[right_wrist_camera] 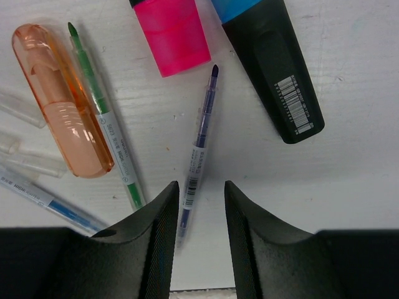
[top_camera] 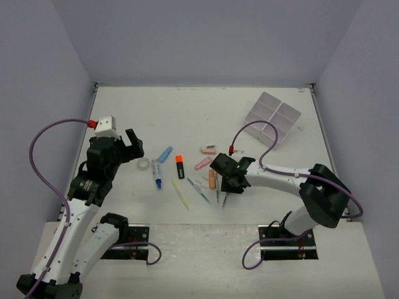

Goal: Sort the stationery into containers
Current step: Pick up the pen from the center of the board.

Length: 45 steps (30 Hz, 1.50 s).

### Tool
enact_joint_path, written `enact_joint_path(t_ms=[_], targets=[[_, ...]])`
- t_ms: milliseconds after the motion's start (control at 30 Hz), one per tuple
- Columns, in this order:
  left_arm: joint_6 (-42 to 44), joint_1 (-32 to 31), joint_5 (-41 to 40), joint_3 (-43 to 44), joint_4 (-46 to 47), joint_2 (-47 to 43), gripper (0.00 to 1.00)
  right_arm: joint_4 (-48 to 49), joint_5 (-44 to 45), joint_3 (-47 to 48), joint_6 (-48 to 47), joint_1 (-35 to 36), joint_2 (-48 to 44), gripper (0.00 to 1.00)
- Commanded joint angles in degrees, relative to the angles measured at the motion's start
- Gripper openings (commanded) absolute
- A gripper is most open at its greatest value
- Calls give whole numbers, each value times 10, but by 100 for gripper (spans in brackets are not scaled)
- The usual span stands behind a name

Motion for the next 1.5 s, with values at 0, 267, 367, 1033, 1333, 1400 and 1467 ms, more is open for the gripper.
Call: enact_joint_path(t_ms=[0, 267, 367, 1033, 1333, 1400, 1467], targets=[[12, -5, 12, -3, 15, -3, 100, 35, 13, 1, 32, 4, 21, 34], [13, -6, 3, -2, 12, 2, 100, 52, 20, -30, 70, 3, 30, 16], [10, -6, -8, 4, 7, 14, 100, 41, 31, -38, 88, 4, 18, 2], [-382, -414, -287, 136, -58, 307, 98, -119, 199, 32, -30, 5, -276, 0], [-644, -438, -256, 341, -258, 555, 58, -118, 210, 8, -63, -12, -322, 0], [-662, -436, -236, 393, -283, 618, 56, -116, 210, 1, -64, -14, -333, 0], [-675, -435, -218, 413, -304, 642, 53, -114, 210, -5, -65, -14, -344, 0]])
